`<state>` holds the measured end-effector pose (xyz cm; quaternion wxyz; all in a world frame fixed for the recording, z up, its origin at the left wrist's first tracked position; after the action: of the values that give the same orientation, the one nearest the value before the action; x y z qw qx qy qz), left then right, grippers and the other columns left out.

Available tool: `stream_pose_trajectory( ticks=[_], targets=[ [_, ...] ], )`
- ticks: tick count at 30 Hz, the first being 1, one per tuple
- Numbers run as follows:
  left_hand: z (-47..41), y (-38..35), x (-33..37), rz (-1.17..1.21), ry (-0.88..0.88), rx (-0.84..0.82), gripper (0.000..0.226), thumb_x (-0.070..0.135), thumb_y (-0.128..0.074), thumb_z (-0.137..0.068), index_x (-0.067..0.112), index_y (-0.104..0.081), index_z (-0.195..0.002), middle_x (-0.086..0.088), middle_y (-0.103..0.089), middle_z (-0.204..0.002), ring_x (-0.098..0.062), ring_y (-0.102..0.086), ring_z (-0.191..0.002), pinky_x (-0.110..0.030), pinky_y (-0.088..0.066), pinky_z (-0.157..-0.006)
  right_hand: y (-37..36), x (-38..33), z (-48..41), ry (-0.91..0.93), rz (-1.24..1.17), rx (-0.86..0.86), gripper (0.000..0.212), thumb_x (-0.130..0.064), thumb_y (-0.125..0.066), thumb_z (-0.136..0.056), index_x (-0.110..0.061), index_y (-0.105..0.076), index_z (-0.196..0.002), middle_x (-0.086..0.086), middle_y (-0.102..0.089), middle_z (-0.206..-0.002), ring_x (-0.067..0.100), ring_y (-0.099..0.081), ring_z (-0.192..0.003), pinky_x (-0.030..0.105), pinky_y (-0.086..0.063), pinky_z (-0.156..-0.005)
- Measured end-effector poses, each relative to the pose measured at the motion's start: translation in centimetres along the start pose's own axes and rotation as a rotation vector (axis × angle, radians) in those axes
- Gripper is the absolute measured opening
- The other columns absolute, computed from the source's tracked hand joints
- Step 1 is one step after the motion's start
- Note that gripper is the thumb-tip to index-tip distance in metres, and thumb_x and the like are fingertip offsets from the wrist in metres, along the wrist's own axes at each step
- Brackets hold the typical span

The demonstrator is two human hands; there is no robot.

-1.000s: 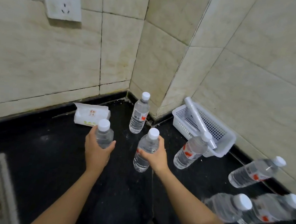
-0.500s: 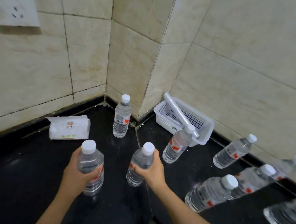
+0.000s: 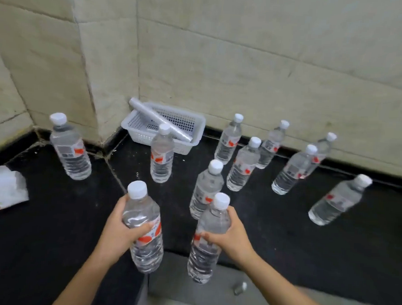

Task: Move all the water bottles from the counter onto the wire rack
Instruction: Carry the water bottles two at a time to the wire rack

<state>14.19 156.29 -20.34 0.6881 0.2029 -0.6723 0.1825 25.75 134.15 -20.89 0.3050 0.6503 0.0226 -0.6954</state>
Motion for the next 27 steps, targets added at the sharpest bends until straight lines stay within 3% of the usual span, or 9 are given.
stream_pose_trajectory(
  ticks=[2, 4, 7, 12, 18, 20, 22, 24, 27],
  targets=[
    [0.4, -4.8, 0.0, -0.012, 0.005, -0.141, 0.074, 0.029, -0.075, -0.033, 0.027, -0.052, -0.104, 0.003, -0.065, -0.093, 0.002, -0.065, -0.073, -0.011, -0.051, -0.063, 4.2, 1.7, 2.2, -0.035, -0.003, 0.097, 0.061, -0.041, -0.076, -0.038, -0.034, -0.047, -0.092, -0.010, -0.061, -0.094, 0.014, -0.060, -0.094, 0.034, -0.050, -0.088],
    [1.4, -9.9, 0.0, -0.038, 0.014, -0.272, 0.083, 0.031, -0.073, -0.031, 0.022, -0.051, -0.110, 0.003, -0.066, -0.092, 0.004, -0.065, -0.072, -0.011, -0.051, -0.066, 8.7, 3.6, 5.0, -0.070, -0.009, 0.199, 0.058, -0.031, -0.081, -0.044, -0.034, -0.047, -0.090, -0.010, -0.061, -0.093, 0.015, -0.061, -0.094, 0.036, -0.050, -0.089],
    [4.0, -18.1, 0.7, -0.069, 0.011, -0.422, 0.077, 0.027, -0.076, -0.032, 0.025, -0.053, -0.106, 0.005, -0.070, -0.085, 0.001, -0.066, -0.074, -0.011, -0.052, -0.064, 16.2, 7.0, 10.5, -0.122, -0.039, 0.364, 0.055, -0.017, -0.084, -0.056, -0.035, -0.046, -0.093, -0.010, -0.062, -0.097, 0.015, -0.061, -0.097, 0.033, -0.050, -0.090],
    [9.9, -30.3, 2.6, -0.018, -0.031, -0.573, 0.063, 0.015, -0.076, -0.039, 0.033, -0.050, -0.094, 0.003, -0.064, -0.093, 0.009, -0.064, -0.070, -0.008, -0.051, -0.061, 27.2, 12.3, 20.6, -0.211, -0.063, 0.596, 0.060, -0.011, -0.082, -0.057, -0.027, -0.046, -0.101, -0.005, -0.061, -0.096, 0.017, -0.061, -0.094, 0.034, -0.050, -0.088],
    [17.5, -41.6, 2.9, 0.005, -0.015, -0.719, 0.072, 0.037, -0.074, -0.030, 0.028, -0.053, -0.098, -0.002, -0.066, -0.095, -0.010, -0.067, -0.080, -0.020, -0.054, -0.065, 36.3, 17.4, 31.4, -0.312, -0.029, 0.803, 0.054, -0.021, -0.084, -0.051, -0.031, -0.045, -0.088, -0.008, -0.061, -0.087, 0.021, -0.063, -0.091, 0.039, -0.051, -0.086],
    [19.1, -44.4, 3.0, 0.013, -0.004, -0.723, 0.074, 0.034, -0.076, -0.033, 0.025, -0.052, -0.103, -0.011, -0.064, -0.101, -0.026, -0.064, -0.090, -0.036, -0.053, -0.075, 38.9, 18.3, 34.0, -0.333, -0.050, 0.860, 0.056, -0.029, -0.081, -0.042, -0.029, -0.046, -0.085, -0.007, -0.062, -0.086, 0.021, -0.063, -0.091, 0.041, -0.052, -0.087],
    [20.1, -47.4, 3.4, 0.022, 0.008, -0.745, 0.066, 0.017, -0.082, -0.046, 0.026, -0.051, -0.104, -0.012, -0.063, -0.102, -0.034, -0.062, -0.096, -0.045, -0.050, -0.082, 41.6, 19.0, 36.0, -0.351, -0.054, 0.916, 0.057, -0.037, -0.077, -0.036, -0.031, -0.046, -0.084, -0.005, -0.062, -0.089, 0.021, -0.064, -0.092, 0.044, -0.052, -0.087],
    [20.8, -50.6, 4.4, 0.037, 0.009, -0.810, 0.064, 0.012, -0.082, -0.049, 0.027, -0.051, -0.103, -0.009, -0.064, -0.101, -0.033, -0.062, -0.097, -0.050, -0.049, -0.088, 44.5, 19.3, 37.5, -0.356, -0.034, 0.980, 0.054, -0.036, -0.075, -0.038, -0.032, -0.045, -0.082, -0.005, -0.062, -0.089, 0.021, -0.064, -0.091, 0.043, -0.052, -0.087],
    [21.8, -55.4, 6.1, 0.044, -0.003, -0.913, 0.071, 0.028, -0.078, -0.034, 0.031, -0.052, -0.100, -0.008, -0.064, -0.103, -0.026, -0.063, -0.093, -0.046, -0.050, -0.086, 48.9, 19.0, 38.7, -0.336, 0.003, 1.056, 0.053, -0.031, -0.078, -0.043, -0.031, -0.047, -0.086, -0.003, -0.064, -0.090, 0.021, -0.064, -0.090, 0.043, -0.051, -0.087]
  ],
)
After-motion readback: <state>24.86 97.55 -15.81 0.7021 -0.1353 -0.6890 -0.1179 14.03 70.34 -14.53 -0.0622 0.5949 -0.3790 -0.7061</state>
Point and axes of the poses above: each hand's wrist, its own z-axis away from the middle knuckle, its own y-axis out of the back of the hand, x = y × z, the point moved 8 cm from there along -z, towards the middle knuckle
